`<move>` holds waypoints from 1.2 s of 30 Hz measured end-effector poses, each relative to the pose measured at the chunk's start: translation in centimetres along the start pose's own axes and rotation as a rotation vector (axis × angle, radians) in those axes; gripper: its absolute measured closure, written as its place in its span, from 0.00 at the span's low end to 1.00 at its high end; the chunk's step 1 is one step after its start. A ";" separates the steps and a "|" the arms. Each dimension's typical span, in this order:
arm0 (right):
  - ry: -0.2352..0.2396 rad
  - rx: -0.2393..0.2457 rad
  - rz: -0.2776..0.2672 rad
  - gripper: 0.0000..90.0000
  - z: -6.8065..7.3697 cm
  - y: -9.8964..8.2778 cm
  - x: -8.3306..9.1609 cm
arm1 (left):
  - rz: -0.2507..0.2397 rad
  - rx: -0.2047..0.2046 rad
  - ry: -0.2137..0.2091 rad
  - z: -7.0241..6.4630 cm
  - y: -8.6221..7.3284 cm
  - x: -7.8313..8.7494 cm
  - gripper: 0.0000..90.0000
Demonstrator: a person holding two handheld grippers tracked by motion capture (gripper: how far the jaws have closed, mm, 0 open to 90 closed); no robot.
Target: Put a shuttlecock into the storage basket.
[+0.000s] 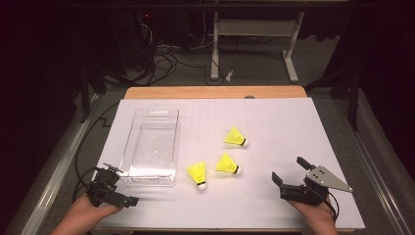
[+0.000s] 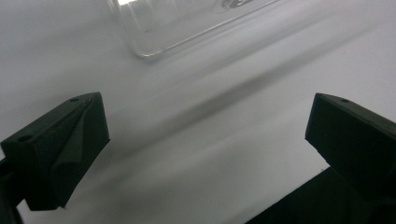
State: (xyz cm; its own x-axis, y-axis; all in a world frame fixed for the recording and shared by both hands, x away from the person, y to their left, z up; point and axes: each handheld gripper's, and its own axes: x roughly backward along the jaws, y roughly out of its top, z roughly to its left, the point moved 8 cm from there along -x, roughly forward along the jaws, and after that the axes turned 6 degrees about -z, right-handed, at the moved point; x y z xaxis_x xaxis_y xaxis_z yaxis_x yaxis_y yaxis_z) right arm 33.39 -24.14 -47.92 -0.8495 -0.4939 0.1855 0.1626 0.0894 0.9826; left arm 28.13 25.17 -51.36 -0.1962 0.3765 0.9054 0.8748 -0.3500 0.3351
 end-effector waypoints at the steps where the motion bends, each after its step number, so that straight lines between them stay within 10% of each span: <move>1: 0.000 0.000 0.000 0.00 0.0 0.0 0.0 | 0.011 -0.003 0.001 0.0 0.0 0.0 0.01; 36: 0.010 0.011 -0.001 0.00 0.4 0.0 0.1 | 0.278 -0.087 0.006 -0.8 -0.7 0.2 0.01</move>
State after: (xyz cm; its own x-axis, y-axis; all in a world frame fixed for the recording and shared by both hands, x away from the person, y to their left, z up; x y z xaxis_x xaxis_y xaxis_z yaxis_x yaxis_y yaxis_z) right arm 33.09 -23.89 -47.93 -0.8444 -0.5030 0.1844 0.1560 0.0985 0.9828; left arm 27.17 24.78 -51.23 0.0430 0.2505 0.9672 0.8541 -0.5114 0.0945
